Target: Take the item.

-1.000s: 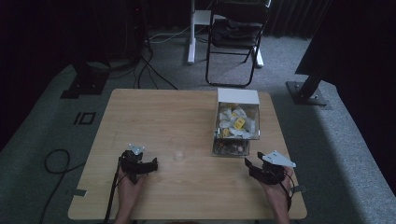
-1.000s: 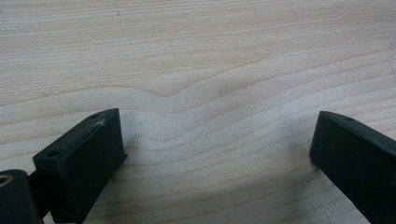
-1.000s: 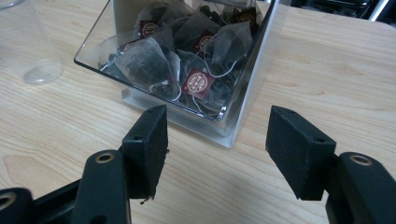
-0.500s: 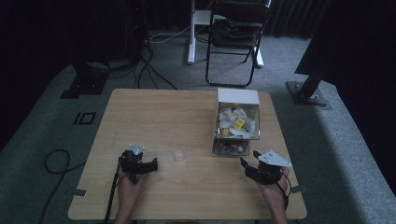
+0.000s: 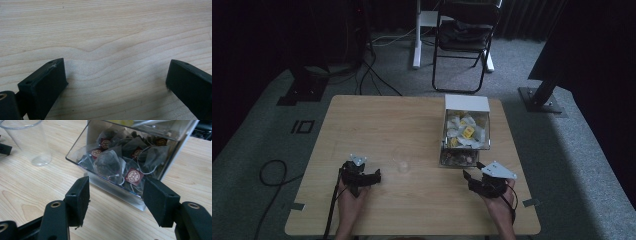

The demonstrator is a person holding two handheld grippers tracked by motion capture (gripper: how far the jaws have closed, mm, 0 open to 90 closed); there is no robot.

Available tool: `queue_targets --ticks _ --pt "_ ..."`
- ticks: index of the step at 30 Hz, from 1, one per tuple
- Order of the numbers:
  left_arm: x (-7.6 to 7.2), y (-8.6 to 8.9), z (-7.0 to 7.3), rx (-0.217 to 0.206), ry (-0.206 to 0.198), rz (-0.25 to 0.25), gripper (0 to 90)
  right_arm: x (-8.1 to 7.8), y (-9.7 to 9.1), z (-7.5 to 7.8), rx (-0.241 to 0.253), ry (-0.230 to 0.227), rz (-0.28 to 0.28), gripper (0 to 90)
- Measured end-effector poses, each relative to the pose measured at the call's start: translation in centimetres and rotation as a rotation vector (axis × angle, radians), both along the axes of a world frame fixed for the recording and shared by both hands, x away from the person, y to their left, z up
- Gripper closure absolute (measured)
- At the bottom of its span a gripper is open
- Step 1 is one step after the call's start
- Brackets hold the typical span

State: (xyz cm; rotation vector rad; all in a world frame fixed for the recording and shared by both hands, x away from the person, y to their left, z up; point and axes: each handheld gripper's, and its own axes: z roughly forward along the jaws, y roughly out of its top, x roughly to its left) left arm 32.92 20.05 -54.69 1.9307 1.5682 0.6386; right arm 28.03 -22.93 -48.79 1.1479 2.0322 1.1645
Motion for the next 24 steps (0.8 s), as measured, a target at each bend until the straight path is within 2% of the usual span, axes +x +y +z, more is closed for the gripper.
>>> queue_targets --ticks 7,14,24 --pt "0.0 0.0 0.0 0.000 0.000 0.000 3.6 0.2 0.6 -0.1 -0.010 0.000 0.026 38.4" --pt "0.0 0.0 0.0 0.000 0.000 0.000 3.6 0.6 1.1 -0.2 -0.014 0.002 0.053 42.5" --pt "0.0 0.0 0.0 0.000 0.000 0.000 3.6 1.9 1.6 -0.5 -0.026 0.011 0.084 44.9"
